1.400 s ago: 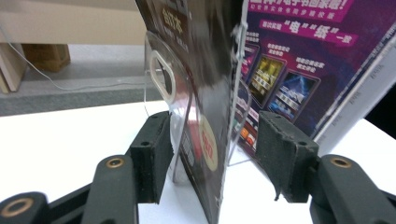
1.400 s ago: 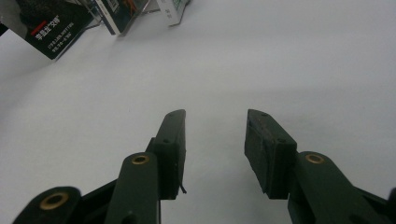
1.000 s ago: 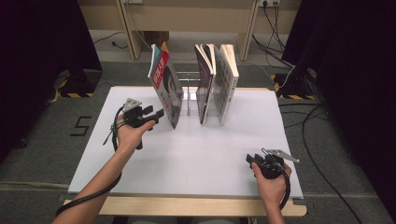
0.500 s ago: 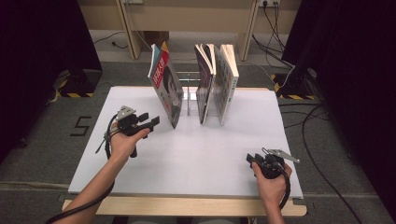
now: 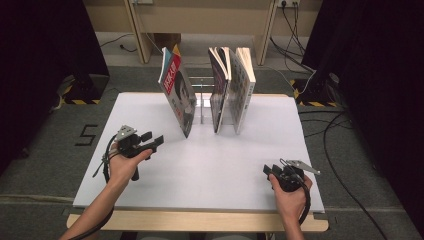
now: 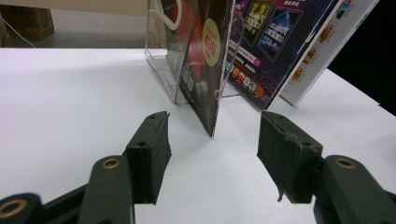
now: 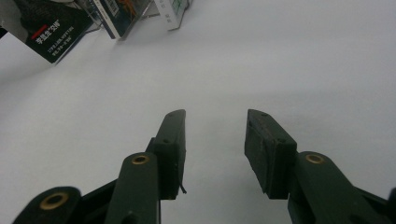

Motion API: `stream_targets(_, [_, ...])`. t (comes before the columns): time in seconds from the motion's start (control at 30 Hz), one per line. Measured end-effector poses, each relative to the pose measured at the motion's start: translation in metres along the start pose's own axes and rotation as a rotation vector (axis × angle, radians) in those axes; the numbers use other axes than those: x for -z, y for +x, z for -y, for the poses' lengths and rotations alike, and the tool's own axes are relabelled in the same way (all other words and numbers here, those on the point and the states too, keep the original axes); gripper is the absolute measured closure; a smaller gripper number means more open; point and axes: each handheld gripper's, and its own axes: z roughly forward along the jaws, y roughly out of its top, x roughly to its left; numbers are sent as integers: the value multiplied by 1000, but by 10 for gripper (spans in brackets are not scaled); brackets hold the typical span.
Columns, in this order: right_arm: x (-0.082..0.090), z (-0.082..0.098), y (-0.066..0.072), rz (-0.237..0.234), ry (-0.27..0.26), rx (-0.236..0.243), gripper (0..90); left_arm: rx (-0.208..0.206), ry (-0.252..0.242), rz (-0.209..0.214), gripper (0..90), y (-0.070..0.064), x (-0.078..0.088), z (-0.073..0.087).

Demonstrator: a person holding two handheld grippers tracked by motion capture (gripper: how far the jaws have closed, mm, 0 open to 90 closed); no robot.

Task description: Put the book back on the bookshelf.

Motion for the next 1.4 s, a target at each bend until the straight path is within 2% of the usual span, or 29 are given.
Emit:
stream_targets(0.37, [2,0,-1,-2,0,1,587,-11,14,-5,424,4,14,15])
stream_targets(0.6, [2,0,-1,-1,2,0,587,-1,21,-17,423,12,24,25])
stream_targets(1.1, [1,0,0,-4,2,1,587,29,51,-51,422,31,42,53])
stream_targets(1.33, [0,0,0,-3,0,1,587,69,46,-72,426,38,45,66])
stream_targets(1.4, [1,1,0,-1,3,-15,587,82,37,-74,428,39,45,71])
